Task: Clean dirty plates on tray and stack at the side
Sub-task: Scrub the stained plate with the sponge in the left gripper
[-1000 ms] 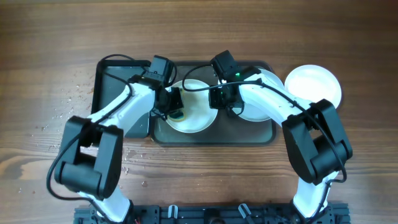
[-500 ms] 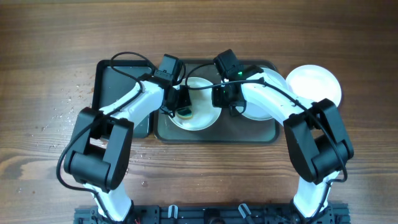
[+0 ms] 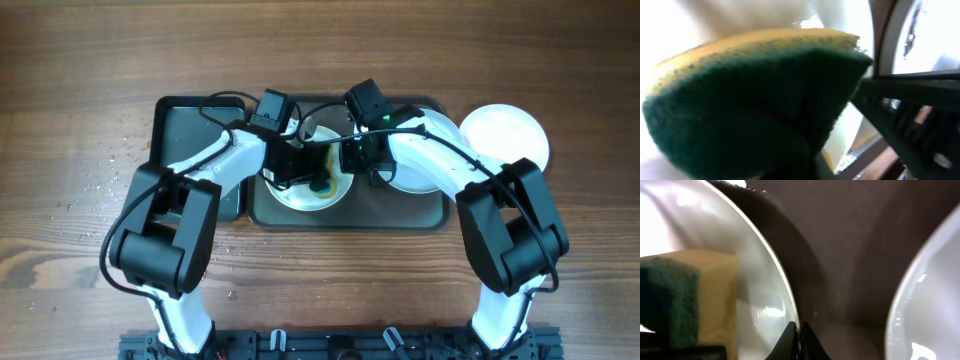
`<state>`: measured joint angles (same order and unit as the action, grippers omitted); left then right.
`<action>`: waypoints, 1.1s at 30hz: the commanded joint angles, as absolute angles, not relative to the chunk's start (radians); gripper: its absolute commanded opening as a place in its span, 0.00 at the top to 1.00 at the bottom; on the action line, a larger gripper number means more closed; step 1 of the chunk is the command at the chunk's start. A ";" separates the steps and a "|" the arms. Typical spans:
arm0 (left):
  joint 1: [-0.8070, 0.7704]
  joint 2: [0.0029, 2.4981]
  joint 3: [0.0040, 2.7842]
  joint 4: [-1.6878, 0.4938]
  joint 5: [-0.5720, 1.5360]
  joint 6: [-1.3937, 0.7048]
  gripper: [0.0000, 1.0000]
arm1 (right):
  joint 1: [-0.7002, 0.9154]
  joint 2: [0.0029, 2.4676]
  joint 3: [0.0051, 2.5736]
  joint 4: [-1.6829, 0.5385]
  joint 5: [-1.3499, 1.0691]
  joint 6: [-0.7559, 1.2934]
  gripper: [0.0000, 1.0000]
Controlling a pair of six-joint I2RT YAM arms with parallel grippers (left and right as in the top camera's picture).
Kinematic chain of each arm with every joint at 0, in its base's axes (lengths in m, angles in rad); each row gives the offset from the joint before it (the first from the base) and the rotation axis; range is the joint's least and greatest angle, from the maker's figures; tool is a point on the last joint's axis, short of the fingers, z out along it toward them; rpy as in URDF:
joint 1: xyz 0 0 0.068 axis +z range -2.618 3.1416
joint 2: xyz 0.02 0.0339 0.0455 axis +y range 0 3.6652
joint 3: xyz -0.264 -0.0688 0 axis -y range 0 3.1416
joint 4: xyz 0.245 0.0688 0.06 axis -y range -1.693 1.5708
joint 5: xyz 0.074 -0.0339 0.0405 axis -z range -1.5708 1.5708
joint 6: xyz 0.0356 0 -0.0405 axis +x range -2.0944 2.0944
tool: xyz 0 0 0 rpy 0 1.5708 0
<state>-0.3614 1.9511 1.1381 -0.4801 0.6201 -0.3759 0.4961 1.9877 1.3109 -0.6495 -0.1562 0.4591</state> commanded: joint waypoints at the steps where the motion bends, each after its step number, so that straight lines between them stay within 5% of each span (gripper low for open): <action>1: -0.315 1.811 1.148 -0.482 0.641 -0.344 0.96 | 0.512 1.993 1.301 -0.639 -0.218 0.445 0.96; 7: -0.303 1.723 1.147 -0.529 0.326 -0.344 0.96 | 0.512 1.993 1.301 -0.639 -0.218 0.445 0.96; 18: -0.310 1.827 1.130 -0.579 0.188 -0.348 0.96 | 0.512 1.993 1.301 -0.637 -0.218 0.445 0.96; 25: -0.311 1.921 1.130 -0.654 0.203 -0.402 0.96 | 0.512 1.993 1.301 -0.637 -0.218 0.444 0.96; 33: -0.292 1.914 1.141 -0.731 0.599 -0.345 0.96 | 0.512 1.993 1.301 -0.636 -0.214 0.444 0.96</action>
<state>-0.3023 1.8950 1.1454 -0.7074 0.3737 -0.3733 0.5060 1.9877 1.3045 -0.6422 -0.2020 0.4477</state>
